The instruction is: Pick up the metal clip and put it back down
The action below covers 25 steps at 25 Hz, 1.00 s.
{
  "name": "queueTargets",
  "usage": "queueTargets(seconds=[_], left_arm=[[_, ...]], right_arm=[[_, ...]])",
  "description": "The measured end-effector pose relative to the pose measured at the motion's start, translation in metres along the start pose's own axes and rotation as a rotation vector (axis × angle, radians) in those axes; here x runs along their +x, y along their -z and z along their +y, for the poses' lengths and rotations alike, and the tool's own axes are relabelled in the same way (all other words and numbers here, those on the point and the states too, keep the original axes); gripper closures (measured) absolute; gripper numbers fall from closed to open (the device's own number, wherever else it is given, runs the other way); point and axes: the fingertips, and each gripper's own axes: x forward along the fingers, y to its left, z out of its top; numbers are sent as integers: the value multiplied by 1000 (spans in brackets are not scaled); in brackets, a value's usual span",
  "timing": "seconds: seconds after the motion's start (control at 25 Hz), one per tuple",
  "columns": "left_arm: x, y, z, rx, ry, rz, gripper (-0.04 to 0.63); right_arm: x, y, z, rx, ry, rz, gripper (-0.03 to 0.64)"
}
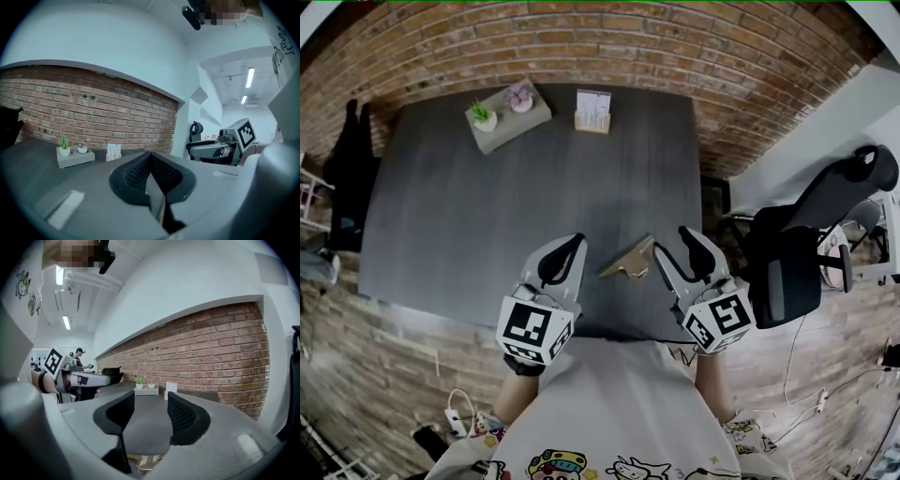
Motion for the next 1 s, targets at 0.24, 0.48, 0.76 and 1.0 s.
queueTargets(seconds=[0.24,0.48,0.76,1.0], left_arm=[[-4,0,5,-9,-5,1,597],[-2,-2,11,-23,-5,11,597],[5,-3,18,-31,9,19,597],[11,1,24,-34,18,40,597]], right_arm=[[-9,-29,1,-5,5,-67,443],[-10,-31,-2,7,-7,-71,524],[-5,-23,-9,27,4,-48,610],[-2,-15,-19,56,36,-48,615]])
